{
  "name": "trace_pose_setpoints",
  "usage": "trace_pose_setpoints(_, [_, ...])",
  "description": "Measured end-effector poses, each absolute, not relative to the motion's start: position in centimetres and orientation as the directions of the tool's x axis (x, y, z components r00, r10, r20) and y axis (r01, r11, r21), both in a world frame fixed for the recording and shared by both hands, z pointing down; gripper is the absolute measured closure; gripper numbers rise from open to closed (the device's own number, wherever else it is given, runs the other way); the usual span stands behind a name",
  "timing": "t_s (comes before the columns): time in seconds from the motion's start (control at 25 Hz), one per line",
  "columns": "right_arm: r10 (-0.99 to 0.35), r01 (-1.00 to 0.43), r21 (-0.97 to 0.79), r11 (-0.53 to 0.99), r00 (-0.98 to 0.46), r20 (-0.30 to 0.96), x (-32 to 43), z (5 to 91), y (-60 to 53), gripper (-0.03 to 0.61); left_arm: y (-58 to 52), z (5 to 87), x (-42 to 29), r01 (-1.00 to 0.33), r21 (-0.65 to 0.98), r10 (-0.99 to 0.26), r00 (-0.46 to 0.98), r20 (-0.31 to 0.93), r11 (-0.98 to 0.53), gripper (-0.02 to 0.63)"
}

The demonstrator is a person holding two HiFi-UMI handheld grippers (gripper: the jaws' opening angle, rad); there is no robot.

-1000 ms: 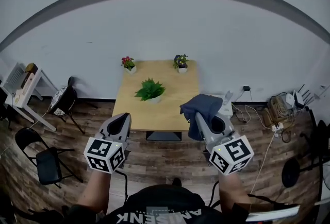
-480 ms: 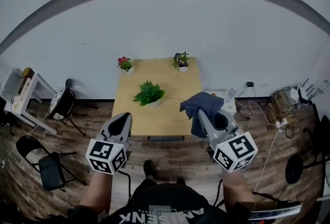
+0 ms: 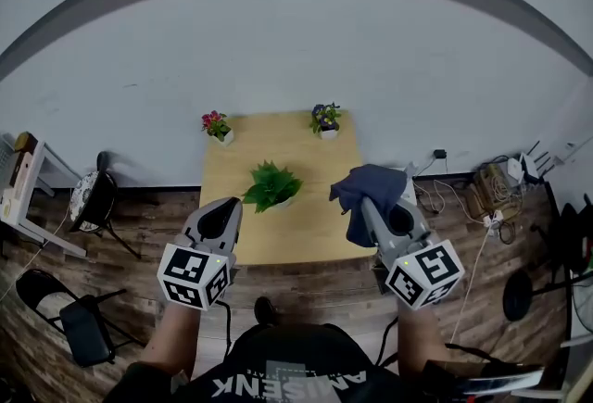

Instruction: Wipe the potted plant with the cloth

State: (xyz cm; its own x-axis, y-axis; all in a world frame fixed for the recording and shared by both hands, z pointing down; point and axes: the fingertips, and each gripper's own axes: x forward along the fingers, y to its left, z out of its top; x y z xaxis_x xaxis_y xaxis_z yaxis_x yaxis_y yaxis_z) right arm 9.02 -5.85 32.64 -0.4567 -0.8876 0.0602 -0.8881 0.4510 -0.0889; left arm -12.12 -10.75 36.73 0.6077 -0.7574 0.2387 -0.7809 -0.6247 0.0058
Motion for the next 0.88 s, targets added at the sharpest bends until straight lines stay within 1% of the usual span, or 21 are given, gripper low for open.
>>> trace_pose_setpoints(0.48, [-0.918, -0.923, -0.085, 0.377, -0.384, 0.100, 7.2, 33.4, -9.7, 0.534, -15.6, 38.4, -13.7, -0.729, 0.011, -0.703, 0.665, 0.254, -0.685, 0.609])
trace_pose_setpoints(0.52, [-0.921, -0.926, -0.087, 0.367, -0.375, 0.105, 7.2, 33.5, -9.9, 0.534, -15.9, 38.6, -13.7, -0.721, 0.008, -0.695, 0.670, 0.260, -0.693, 0.600])
trace_pose_setpoints(0.56, [-0.925, -0.930, -0.090, 0.356, -0.364, 0.108, 7.3, 33.6, -10.1, 0.534, -16.1, 38.9, -13.7, -0.712, 0.006, -0.685, 0.678, 0.267, -0.702, 0.555])
trace_pose_setpoints(0.6, [-0.929, -0.934, -0.093, 0.344, -0.353, 0.110, 7.4, 33.6, -10.3, 0.534, -16.3, 39.1, -13.7, -0.703, 0.004, -0.675, 0.684, 0.275, -0.711, 0.525])
trace_pose_setpoints(0.76, [-0.936, -0.940, -0.106, 0.323, -0.334, 0.112, 8.4, 33.8, -11.0, 0.534, -17.0, 40.4, -13.3, -0.685, -0.042, -0.658, 0.679, 0.325, -0.728, 0.519])
trace_pose_setpoints(0.84, [-0.931, -0.936, -0.111, 0.335, -0.347, 0.110, 9.0, 34.0, -11.6, 0.534, -17.0, 41.2, -12.4, -0.676, -0.067, -0.650, 0.670, 0.359, -0.734, 0.476])
trace_pose_setpoints(0.88, [-0.928, -0.932, -0.114, 0.345, -0.357, 0.109, 9.3, 34.1, -11.9, 0.534, -17.0, 41.5, -11.9, -0.675, -0.077, -0.649, 0.664, 0.371, -0.734, 0.466])
